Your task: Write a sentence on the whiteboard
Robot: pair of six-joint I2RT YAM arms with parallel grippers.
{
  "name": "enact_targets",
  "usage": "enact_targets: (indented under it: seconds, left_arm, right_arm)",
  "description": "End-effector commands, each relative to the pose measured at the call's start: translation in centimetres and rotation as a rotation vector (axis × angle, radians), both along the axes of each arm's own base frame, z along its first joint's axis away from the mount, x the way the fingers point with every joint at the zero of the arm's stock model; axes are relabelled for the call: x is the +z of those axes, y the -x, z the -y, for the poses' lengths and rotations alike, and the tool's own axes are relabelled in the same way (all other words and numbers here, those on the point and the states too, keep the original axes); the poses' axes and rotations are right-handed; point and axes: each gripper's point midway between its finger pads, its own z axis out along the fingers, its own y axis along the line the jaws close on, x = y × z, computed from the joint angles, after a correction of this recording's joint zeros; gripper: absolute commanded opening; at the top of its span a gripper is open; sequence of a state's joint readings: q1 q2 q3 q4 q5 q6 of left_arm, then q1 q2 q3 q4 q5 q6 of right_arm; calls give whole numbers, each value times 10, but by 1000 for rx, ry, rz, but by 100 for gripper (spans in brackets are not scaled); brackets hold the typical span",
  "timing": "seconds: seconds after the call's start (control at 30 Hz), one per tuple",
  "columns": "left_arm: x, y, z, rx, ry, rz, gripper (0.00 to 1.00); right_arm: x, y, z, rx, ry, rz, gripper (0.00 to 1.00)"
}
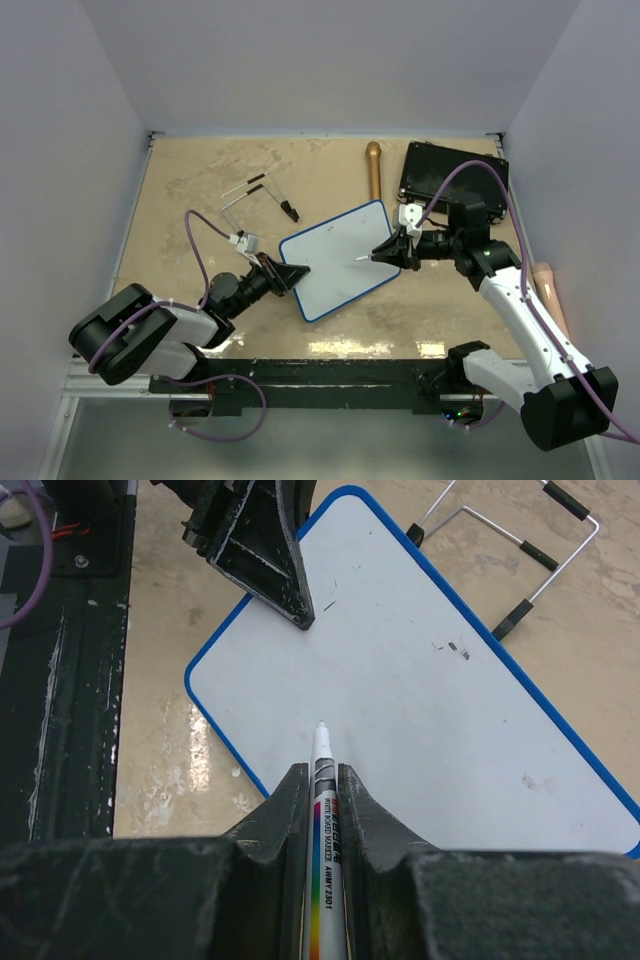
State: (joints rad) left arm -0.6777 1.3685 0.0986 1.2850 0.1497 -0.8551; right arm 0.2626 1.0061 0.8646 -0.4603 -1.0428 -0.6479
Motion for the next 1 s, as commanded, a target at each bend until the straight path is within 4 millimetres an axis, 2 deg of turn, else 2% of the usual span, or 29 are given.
enact_targets:
  seconds: [0.0,0.5,0.97]
  left_arm:
    - [53,2,-4,20,148,174,0]
    - [68,3,-6,26,177,184,0]
    - [81,10,-4,-7,219,199,0]
  right_arm:
    - [23,0,-2,20,-23,63,0]
    - [55,-4,-1,25,14,68,0]
    - [54,7,-3,65,-8,49,0]
